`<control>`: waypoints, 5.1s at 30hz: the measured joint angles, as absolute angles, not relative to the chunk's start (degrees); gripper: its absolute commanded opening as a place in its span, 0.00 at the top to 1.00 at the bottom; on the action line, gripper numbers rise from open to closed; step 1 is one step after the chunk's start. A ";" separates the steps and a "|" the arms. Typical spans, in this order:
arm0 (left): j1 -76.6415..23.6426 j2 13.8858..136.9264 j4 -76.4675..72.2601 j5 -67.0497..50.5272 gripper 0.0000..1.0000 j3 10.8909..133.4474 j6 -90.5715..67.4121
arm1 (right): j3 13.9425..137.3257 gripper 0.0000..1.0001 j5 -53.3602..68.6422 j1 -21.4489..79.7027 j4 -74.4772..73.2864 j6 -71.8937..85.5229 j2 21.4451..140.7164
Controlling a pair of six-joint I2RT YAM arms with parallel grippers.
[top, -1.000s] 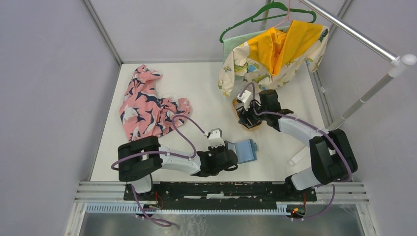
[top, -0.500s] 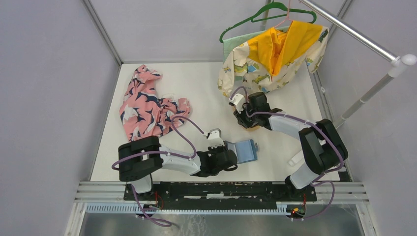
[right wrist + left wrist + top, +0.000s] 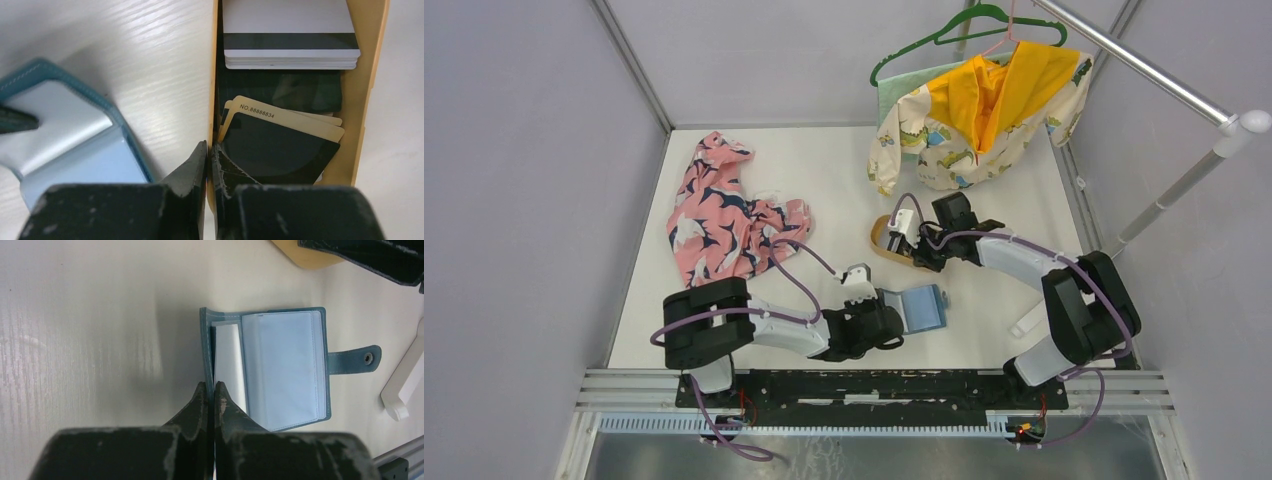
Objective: Put the credit cards into the card holder
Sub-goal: Move the storage box to the center of the board, then pick up the credit card from the storage box.
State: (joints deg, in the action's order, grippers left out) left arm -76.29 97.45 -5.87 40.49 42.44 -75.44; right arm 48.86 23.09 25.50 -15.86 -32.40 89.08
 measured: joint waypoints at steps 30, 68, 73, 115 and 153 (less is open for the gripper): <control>-76.64 95.44 -7.90 39.99 0.82 39.03 -75.83 | 39.70 0.30 40.29 19.81 1.56 -7.35 76.69; -75.94 77.45 -4.91 43.29 0.33 31.18 -68.69 | 39.40 0.33 30.63 19.84 19.05 32.56 93.38; -69.47 73.56 -12.91 38.37 0.29 26.02 -61.17 | 39.42 0.35 31.38 19.97 20.97 36.05 94.80; -46.72 92.90 -27.51 5.96 0.57 37.54 -39.53 | 43.68 0.43 34.02 21.67 26.00 46.70 103.63; -47.40 58.37 -25.82 2.61 0.56 17.15 -43.99 | 38.85 0.86 37.36 13.02 26.06 46.17 98.56</control>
